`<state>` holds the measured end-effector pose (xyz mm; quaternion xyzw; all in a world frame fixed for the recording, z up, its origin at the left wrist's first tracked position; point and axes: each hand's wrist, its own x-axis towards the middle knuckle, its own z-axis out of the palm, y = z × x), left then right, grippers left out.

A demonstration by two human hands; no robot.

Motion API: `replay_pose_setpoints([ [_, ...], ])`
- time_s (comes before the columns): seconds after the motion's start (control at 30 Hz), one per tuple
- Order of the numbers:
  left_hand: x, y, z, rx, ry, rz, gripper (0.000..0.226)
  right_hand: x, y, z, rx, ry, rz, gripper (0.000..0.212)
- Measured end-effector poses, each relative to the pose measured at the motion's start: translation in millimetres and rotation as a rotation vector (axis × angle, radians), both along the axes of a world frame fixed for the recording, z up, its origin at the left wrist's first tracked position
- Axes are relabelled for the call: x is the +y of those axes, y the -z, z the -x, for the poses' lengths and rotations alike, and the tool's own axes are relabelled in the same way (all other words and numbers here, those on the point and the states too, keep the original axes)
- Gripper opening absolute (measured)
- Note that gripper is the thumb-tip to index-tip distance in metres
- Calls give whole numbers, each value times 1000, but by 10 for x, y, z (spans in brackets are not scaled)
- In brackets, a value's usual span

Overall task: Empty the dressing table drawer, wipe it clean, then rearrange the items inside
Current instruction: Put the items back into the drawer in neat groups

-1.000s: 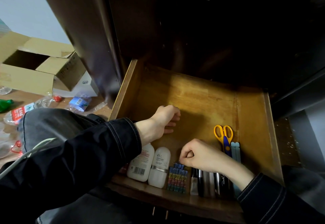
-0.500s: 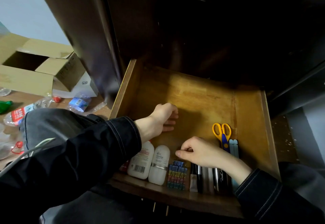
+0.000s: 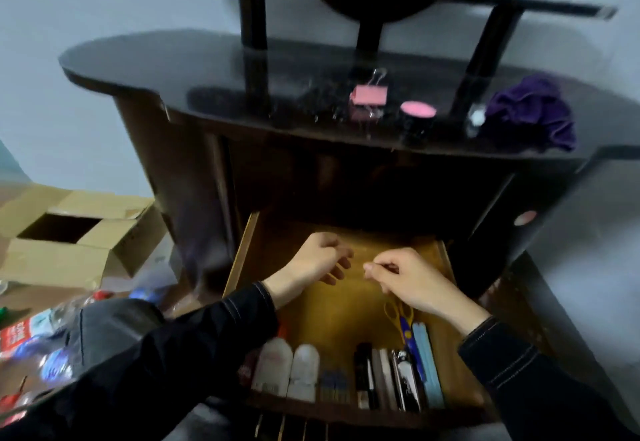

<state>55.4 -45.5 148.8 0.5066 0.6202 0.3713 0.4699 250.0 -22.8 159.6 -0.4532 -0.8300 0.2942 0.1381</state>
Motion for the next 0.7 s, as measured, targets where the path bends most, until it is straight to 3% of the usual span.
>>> replay_pose_setpoints([
  [0.27, 33, -1252, -65, 120, 77, -542, 16, 114, -1207, 0, 353, 156, -405, 15],
  [0.43, 330, -1650, -3, 396, -187, -870, 6, 556, -1489, 133, 426, 312, -620, 14],
  [0.5, 543, -1765, 44, 533, -272, -878, 17, 737, -1550, 183, 383, 382, -575, 13],
  [0.6, 912, -1846, 141, 647, -218, -687, 55, 957, -1593, 200, 145, 455, -456, 62],
  [0.67, 1105, -1876, 196, 701, -91, -520, 70, 1033, -1636, 204, 18, 426, -442, 75],
  [0.7, 1167, -1891, 227, 711, -22, -470, 68, 1056, -1652, 213, -30, 396, -450, 74],
])
